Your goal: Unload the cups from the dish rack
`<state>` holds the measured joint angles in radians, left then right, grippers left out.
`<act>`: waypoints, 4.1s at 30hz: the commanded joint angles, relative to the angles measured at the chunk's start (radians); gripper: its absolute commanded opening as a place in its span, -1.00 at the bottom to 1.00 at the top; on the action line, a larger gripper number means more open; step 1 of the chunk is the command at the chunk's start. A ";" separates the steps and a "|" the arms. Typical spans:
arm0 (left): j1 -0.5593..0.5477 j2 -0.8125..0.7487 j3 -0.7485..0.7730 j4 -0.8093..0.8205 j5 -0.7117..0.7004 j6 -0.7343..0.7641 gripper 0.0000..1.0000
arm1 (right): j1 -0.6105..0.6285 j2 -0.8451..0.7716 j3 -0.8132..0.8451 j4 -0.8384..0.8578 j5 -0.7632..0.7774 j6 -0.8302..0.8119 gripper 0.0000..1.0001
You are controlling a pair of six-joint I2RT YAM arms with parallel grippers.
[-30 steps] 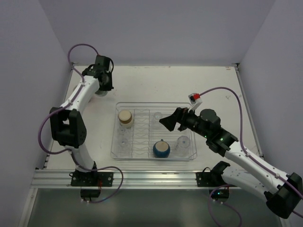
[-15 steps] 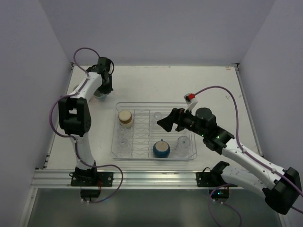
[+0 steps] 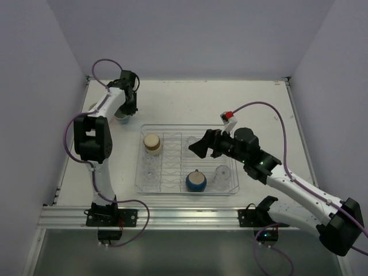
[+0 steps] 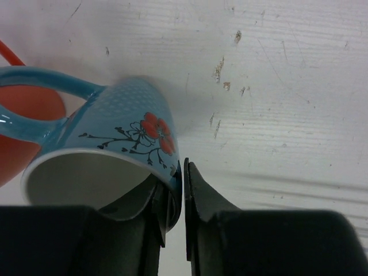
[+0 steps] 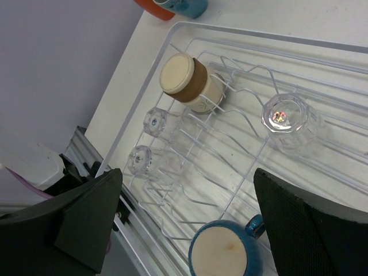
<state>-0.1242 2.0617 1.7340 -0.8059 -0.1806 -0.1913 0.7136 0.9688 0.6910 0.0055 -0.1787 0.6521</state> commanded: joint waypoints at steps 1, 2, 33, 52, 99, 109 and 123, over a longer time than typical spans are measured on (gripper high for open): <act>0.009 0.002 0.038 0.004 -0.034 0.016 -0.54 | 0.009 0.011 0.051 -0.002 -0.008 -0.020 0.98; 0.009 -0.002 0.038 0.007 -0.037 0.015 -0.37 | 0.009 0.013 0.054 -0.002 -0.008 -0.020 0.98; -0.040 -0.555 -0.174 0.279 0.206 -0.100 0.95 | 0.021 -0.197 0.005 -0.539 0.281 -0.086 0.91; -0.201 -1.342 -0.928 0.582 0.527 -0.125 1.00 | 0.158 -0.065 0.125 -0.861 0.470 0.145 0.88; -0.253 -1.263 -1.131 1.171 0.997 -0.733 0.72 | 0.057 -0.123 0.151 0.041 0.187 0.164 -0.31; -0.364 -1.180 -1.133 1.315 0.971 -0.829 0.73 | 0.037 -0.076 0.113 0.234 -0.013 0.253 -0.30; -0.430 -1.129 -1.130 1.393 0.909 -0.841 0.10 | 0.034 -0.068 0.035 0.260 -0.038 0.282 -0.29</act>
<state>-0.5449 0.9325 0.5846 0.5171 0.7464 -1.0317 0.7506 0.9043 0.7246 0.1875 -0.2028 0.9161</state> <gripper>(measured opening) 0.581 0.710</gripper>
